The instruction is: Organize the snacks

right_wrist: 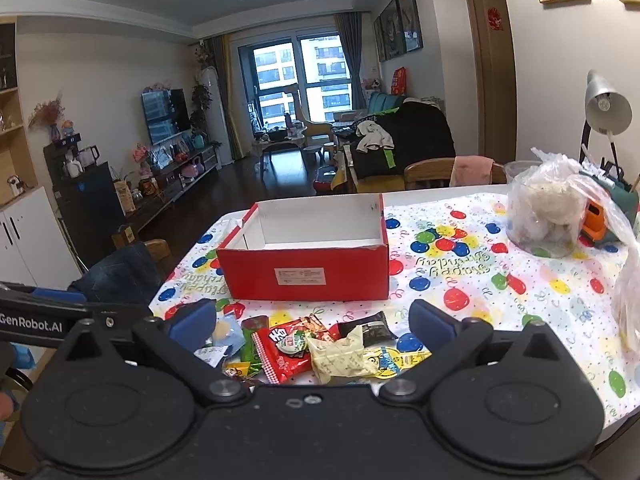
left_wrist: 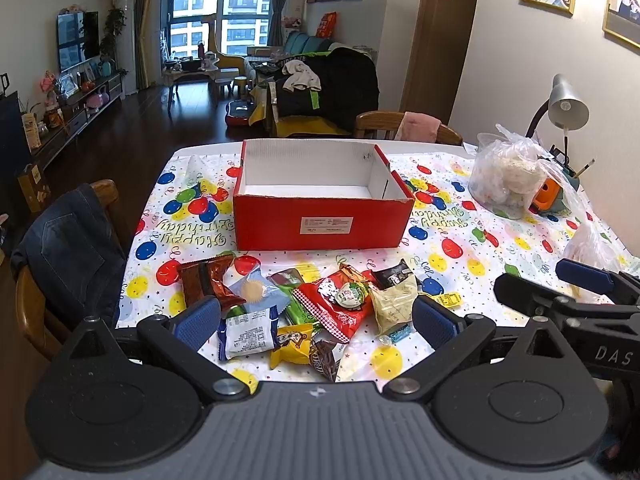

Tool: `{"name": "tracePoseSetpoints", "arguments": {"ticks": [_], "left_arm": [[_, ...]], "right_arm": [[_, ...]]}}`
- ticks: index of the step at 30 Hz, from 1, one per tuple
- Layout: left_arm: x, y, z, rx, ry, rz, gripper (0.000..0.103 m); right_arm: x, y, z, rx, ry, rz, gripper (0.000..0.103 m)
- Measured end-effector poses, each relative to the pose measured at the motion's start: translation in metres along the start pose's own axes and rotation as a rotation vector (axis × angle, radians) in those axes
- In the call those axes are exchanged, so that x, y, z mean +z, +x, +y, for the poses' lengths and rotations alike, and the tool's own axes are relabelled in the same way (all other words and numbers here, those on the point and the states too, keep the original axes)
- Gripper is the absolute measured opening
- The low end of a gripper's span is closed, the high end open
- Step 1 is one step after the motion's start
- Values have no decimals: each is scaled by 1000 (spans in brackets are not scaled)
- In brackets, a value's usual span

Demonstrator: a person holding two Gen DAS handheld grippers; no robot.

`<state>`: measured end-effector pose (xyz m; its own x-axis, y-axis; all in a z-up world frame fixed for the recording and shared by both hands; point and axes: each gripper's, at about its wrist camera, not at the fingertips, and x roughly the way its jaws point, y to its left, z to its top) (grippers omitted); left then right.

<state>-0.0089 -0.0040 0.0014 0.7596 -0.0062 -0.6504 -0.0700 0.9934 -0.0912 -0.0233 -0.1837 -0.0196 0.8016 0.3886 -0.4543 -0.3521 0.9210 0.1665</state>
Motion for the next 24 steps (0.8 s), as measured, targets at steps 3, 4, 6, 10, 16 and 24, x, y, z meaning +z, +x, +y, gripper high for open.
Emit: {"name": "tracePoseSetpoints", "arguments": {"ticks": [3,4,6,10,16,24], "left_arm": [[0,-1,0,-1,-3,-1,103],[0,-1,-1,0,-2,-1,103],[0,0,0,-1,0,-1,103],[-1,-3,-2,3,-3,-2,103],[-2,-5,-4,3,-2,-2,103],[-7,-10,-8,1,-8,1,103]], "right_arm": [[-1,-1,0,4,-5,0,103],[-1,-2,0,7,-8,2,103],[-1,-1,1,15,-14,8,103],[-1,-2,1,11,-19,10,103],[-2,-2,0,16,-19,18,102],[-3,-3,1,14,-21,26,102]]}}
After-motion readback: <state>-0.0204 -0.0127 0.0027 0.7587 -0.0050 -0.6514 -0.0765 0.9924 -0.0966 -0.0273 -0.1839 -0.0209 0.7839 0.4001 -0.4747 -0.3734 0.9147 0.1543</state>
